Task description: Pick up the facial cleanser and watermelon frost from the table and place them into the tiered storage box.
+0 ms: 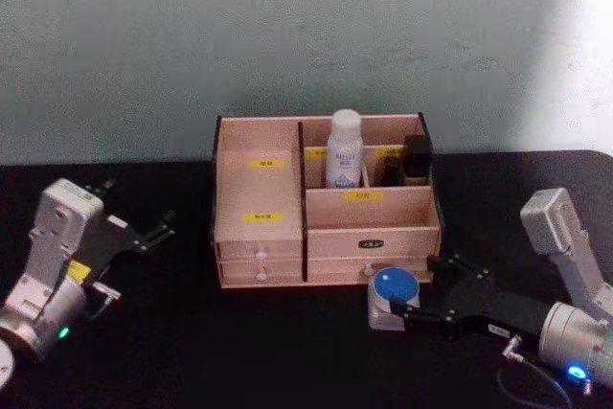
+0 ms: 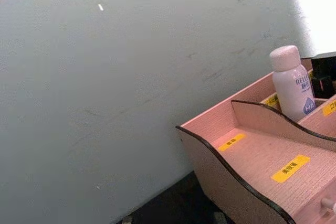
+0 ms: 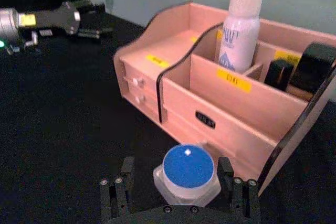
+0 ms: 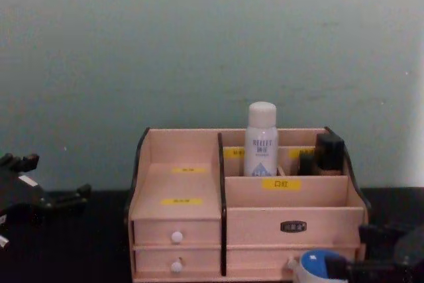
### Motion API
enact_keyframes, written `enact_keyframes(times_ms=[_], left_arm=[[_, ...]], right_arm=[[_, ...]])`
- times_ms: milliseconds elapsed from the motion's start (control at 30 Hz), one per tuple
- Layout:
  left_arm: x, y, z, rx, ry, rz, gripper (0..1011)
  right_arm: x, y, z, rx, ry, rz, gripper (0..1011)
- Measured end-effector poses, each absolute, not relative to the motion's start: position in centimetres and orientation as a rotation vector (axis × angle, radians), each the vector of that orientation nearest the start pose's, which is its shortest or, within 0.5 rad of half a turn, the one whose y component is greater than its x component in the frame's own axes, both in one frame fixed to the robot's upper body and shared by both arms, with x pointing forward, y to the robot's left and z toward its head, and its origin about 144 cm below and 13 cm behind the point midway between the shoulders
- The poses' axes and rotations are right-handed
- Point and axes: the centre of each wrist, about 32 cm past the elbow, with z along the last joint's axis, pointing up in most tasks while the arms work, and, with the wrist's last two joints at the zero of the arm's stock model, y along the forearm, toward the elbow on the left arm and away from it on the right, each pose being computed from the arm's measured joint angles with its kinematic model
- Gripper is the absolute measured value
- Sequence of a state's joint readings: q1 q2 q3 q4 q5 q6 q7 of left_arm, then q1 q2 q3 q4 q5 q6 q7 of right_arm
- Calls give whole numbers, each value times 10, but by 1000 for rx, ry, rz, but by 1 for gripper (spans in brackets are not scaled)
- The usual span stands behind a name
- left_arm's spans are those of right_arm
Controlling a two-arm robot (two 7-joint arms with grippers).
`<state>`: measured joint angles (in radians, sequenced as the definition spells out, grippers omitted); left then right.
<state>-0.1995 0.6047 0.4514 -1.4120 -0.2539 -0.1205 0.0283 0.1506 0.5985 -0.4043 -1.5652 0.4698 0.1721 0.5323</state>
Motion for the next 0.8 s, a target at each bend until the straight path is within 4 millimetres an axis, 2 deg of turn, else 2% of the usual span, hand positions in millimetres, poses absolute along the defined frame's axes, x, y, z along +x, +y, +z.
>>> enact_keyframes(times_ms=[800], left_arm=[[489, 310, 1140, 304, -285, 1248, 1001]], right_arm=[[482, -285, 1154, -363, 125, -741, 1000]])
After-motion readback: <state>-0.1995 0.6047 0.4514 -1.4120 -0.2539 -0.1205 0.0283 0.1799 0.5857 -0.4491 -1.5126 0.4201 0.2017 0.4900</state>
